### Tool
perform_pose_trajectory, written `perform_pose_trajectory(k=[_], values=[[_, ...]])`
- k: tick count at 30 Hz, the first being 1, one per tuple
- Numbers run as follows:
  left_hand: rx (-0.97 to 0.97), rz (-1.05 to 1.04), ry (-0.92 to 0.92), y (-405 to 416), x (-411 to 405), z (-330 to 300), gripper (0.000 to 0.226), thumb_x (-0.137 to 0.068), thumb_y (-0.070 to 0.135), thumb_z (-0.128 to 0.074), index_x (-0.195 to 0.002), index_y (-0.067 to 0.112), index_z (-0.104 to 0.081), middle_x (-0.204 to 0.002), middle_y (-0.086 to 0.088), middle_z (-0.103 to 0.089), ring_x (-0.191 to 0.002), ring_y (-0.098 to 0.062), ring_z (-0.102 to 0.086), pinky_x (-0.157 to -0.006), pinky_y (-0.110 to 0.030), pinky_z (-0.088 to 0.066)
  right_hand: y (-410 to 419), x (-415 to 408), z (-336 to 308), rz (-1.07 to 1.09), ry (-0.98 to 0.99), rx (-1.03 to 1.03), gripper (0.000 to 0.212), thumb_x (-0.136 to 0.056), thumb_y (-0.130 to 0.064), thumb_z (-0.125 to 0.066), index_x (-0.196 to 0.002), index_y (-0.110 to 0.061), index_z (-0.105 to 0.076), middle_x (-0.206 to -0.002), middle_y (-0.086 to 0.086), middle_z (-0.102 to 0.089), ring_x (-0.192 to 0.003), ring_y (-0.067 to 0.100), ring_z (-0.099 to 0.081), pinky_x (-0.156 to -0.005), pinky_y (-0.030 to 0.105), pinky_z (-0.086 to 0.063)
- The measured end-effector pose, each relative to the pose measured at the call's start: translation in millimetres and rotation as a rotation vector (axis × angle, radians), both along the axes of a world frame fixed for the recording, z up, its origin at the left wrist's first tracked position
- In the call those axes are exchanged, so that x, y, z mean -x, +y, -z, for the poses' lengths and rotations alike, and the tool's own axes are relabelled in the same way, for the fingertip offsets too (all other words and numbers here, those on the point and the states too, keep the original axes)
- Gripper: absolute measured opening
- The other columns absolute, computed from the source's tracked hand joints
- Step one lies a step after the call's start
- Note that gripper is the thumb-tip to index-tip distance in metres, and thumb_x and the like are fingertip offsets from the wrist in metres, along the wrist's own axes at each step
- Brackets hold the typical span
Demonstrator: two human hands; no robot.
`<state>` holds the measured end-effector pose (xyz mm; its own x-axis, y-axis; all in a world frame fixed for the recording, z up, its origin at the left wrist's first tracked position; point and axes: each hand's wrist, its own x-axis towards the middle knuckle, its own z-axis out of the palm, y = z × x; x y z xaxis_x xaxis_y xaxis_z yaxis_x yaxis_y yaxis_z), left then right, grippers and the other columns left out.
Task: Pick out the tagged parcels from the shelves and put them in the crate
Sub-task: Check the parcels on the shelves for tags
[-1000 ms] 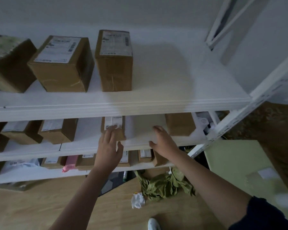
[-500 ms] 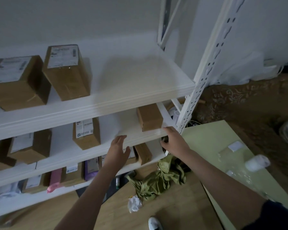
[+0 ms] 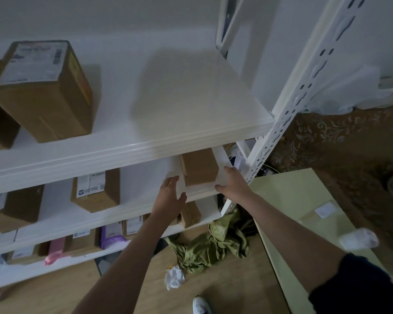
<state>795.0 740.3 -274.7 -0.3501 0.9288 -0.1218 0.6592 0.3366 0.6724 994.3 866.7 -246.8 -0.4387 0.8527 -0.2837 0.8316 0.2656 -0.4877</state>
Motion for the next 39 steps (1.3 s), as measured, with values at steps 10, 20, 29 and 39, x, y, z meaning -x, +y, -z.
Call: perform_pose_trajectory(k=[10,20,29,39], values=[[-0.026,-0.015,-0.045,46,0,17,0.068,-0.093,0.020,-0.064,-0.153,0.013,-0.033,-0.149,-0.006,-0.044,-0.130,-0.029,-0.050,-0.104,-0.039,-0.046,35,19,25,-0.015,0.019,0.025,0.054,-0.077,-0.033,-0.078,-0.126,-0.017,-0.063,-0.125,0.002,-0.059,-0.108,0.024,-0.066,-0.090,0.041,-0.058],[-0.050,-0.089,-0.132,33,-11,17,0.097,-0.088,0.021,-0.070,-0.158,0.027,-0.002,-0.146,-0.010,-0.049,-0.118,-0.031,-0.062,-0.094,-0.043,-0.053,16,26,25,-0.014,0.116,0.027,0.040,-0.083,-0.018,-0.078,-0.119,-0.007,-0.064,-0.119,0.008,-0.057,-0.086,0.017,-0.060,-0.067,0.015,-0.043],[-0.059,-0.038,-0.211,-12,-16,7,0.100,-0.091,0.015,-0.071,-0.159,0.033,0.000,-0.143,-0.005,-0.050,-0.097,-0.010,-0.064,-0.073,-0.015,-0.052,-30,18,4,-0.042,0.191,0.007,0.053,-0.080,-0.016,-0.080,-0.130,-0.016,-0.060,-0.119,0.004,-0.060,-0.103,0.022,-0.066,-0.088,0.033,-0.058],[-0.070,-0.078,-0.232,-63,-3,-12,0.081,-0.090,0.015,-0.073,-0.156,0.016,-0.026,-0.113,-0.004,-0.060,-0.063,0.006,-0.062,-0.054,-0.009,-0.047,-79,29,-26,-0.088,0.347,-0.105,0.060,-0.084,-0.014,-0.078,-0.139,-0.013,-0.053,-0.129,0.001,-0.046,-0.120,0.017,-0.055,-0.104,0.030,-0.050]])
